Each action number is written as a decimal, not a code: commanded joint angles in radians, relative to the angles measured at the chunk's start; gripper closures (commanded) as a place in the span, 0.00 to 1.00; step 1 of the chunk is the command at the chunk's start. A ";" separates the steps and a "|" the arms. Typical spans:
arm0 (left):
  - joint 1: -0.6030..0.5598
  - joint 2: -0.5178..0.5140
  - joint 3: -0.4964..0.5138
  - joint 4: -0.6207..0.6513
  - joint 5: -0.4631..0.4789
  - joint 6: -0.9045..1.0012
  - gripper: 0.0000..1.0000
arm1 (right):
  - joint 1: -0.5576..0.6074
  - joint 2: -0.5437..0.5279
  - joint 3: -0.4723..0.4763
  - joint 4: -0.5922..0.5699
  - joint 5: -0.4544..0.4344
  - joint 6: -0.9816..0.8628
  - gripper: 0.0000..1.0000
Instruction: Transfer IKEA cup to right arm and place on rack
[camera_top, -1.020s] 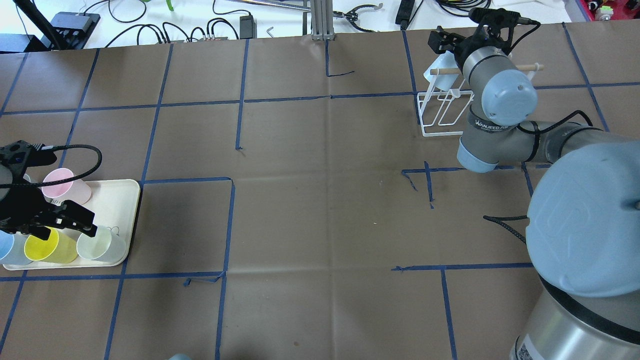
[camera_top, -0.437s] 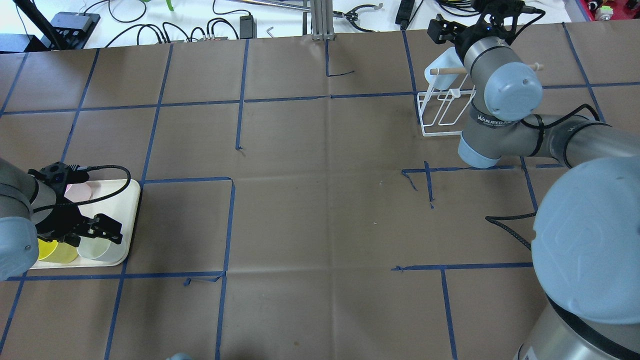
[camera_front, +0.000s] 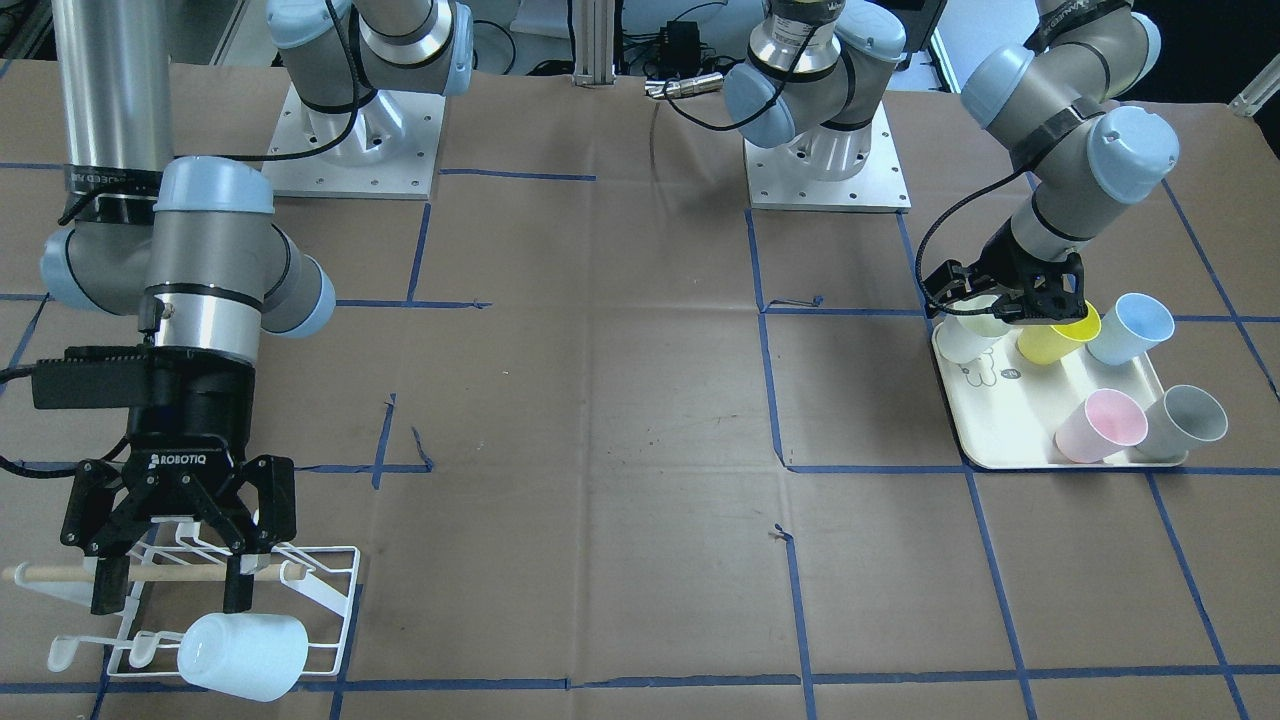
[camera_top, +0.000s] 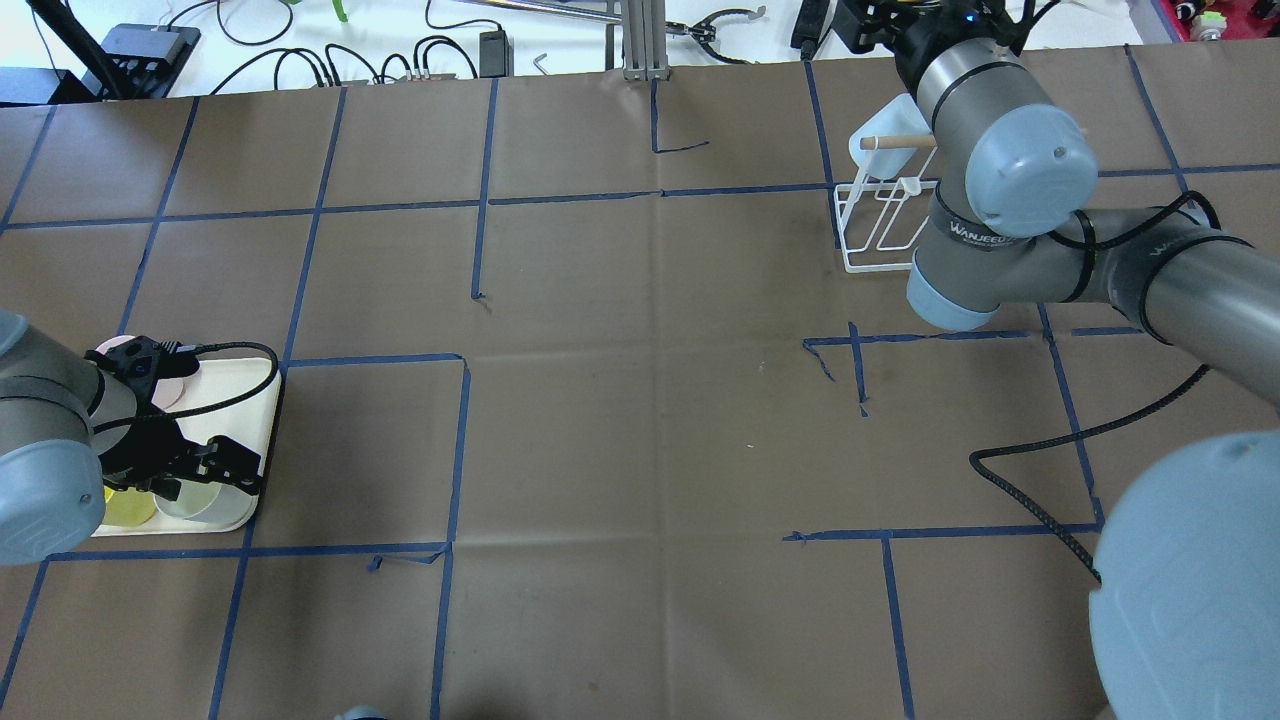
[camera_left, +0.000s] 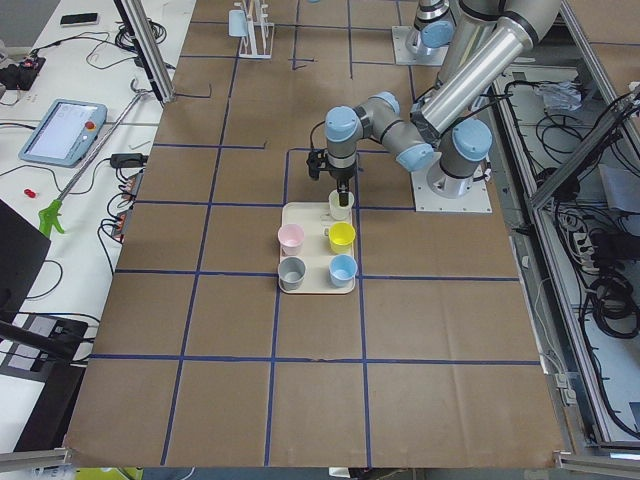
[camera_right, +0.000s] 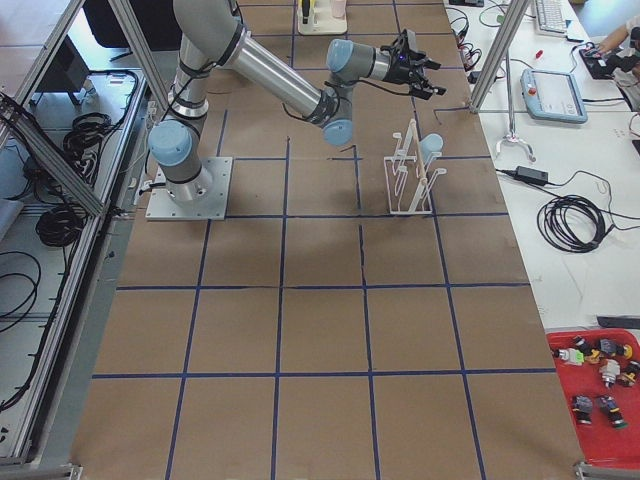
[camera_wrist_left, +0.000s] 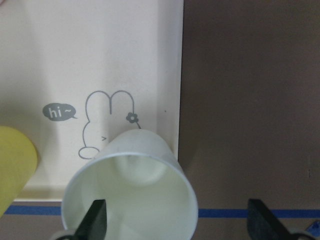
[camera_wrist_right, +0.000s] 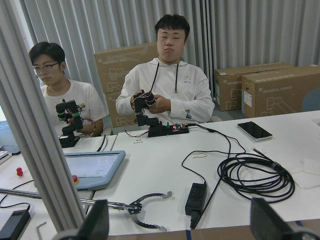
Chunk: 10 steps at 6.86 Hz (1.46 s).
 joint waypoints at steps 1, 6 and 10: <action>-0.001 -0.005 0.004 -0.007 0.012 0.003 0.59 | 0.051 -0.117 0.062 0.032 0.003 0.061 0.00; 0.000 0.010 0.031 0.002 0.005 0.012 1.00 | 0.088 -0.206 0.212 0.005 0.213 0.492 0.00; -0.136 0.003 0.424 -0.364 -0.032 -0.004 1.00 | 0.091 -0.332 0.356 -0.005 0.241 0.899 0.00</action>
